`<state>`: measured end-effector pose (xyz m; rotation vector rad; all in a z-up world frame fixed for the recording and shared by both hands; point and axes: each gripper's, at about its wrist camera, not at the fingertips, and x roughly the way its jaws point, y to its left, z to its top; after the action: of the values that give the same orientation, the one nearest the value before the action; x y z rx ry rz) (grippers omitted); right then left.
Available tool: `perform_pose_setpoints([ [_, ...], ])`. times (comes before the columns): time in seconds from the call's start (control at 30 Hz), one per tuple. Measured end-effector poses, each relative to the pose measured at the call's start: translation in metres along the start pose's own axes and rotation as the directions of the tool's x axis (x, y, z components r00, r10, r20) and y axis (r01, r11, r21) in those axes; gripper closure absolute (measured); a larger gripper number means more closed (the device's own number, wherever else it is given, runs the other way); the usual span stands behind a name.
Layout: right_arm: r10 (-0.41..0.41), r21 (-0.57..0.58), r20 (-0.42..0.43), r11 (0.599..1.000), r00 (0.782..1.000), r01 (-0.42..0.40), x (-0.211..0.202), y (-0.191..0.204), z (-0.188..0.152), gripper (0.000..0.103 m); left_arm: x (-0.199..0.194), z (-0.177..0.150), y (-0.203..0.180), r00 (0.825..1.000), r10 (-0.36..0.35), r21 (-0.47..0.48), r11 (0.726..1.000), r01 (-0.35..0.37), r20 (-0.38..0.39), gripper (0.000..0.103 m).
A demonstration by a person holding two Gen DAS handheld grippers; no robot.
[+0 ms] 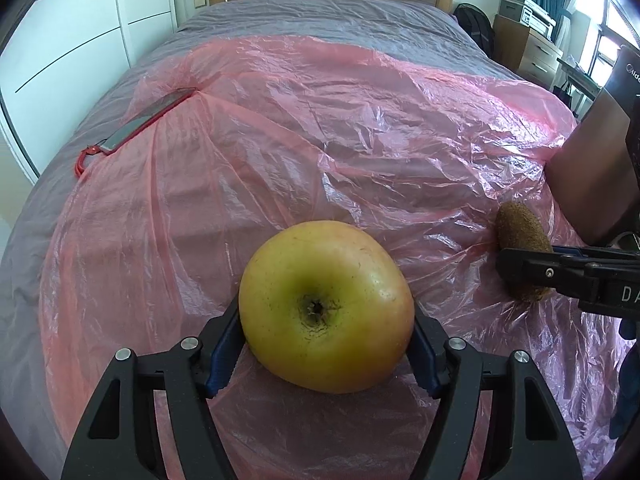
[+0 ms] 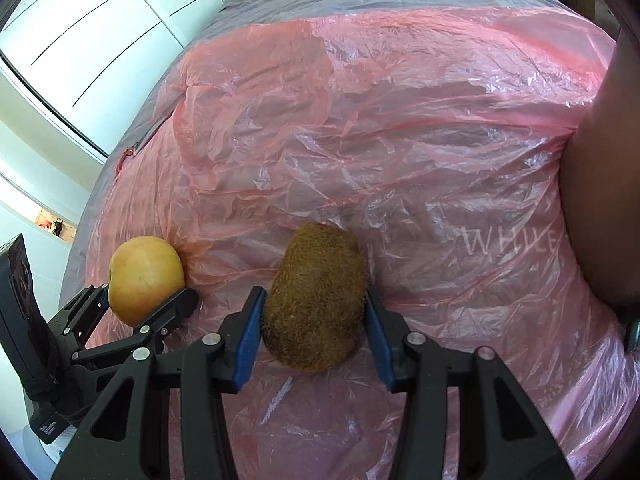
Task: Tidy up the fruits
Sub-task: 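Lift the apple and kiwi and carry them over the green tray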
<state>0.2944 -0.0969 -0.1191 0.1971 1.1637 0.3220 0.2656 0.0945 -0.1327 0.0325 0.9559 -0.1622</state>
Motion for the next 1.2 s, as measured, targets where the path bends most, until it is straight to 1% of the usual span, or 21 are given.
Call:
perform_pose_setpoints([
  [0.2, 0.015, -0.024, 0.025, 1.0, 1.0, -0.014, -0.017, 0.003, -0.004, 0.043, -0.014, -0.002, -0.003, 1.0, 0.013, 0.001, 1.0, -0.013, 0.013, 0.037],
  [0.4, 0.031, -0.056, 0.06, 0.998, 0.998, -0.028, -0.047, 0.008, -0.012, 0.043, -0.032, -0.005, -0.011, 0.999, 0.023, 0.01, 1.0, -0.023, 0.024, 0.037],
  [0.63, 0.047, -0.086, 0.086, 0.996, 0.995, -0.039, -0.077, 0.017, -0.029, 0.043, -0.061, -0.009, -0.024, 0.999, 0.028, 0.034, 0.999, -0.029, 0.047, 0.037],
  [0.8, 0.051, -0.106, 0.094, 0.994, 0.994, -0.041, -0.099, 0.018, -0.045, 0.043, -0.084, -0.014, -0.035, 0.998, 0.019, 0.048, 0.999, -0.022, 0.064, 0.037],
  [1.0, 0.045, -0.115, 0.099, 0.993, 0.994, -0.034, -0.128, 0.009, -0.07, 0.043, -0.11, -0.024, -0.051, 0.997, 0.002, 0.064, 0.998, -0.007, 0.08, 0.037],
  [1.13, 0.034, -0.105, 0.105, 0.994, 0.994, -0.023, -0.146, -0.003, -0.087, 0.043, -0.126, -0.032, -0.064, 0.996, -0.029, 0.065, 0.998, 0.024, 0.082, 0.037],
  [1.2, 0.027, -0.1, 0.105, 0.995, 0.994, -0.017, -0.154, -0.01, -0.098, 0.043, -0.134, -0.037, -0.072, 0.995, -0.056, 0.06, 0.997, 0.052, 0.078, 0.037],
])
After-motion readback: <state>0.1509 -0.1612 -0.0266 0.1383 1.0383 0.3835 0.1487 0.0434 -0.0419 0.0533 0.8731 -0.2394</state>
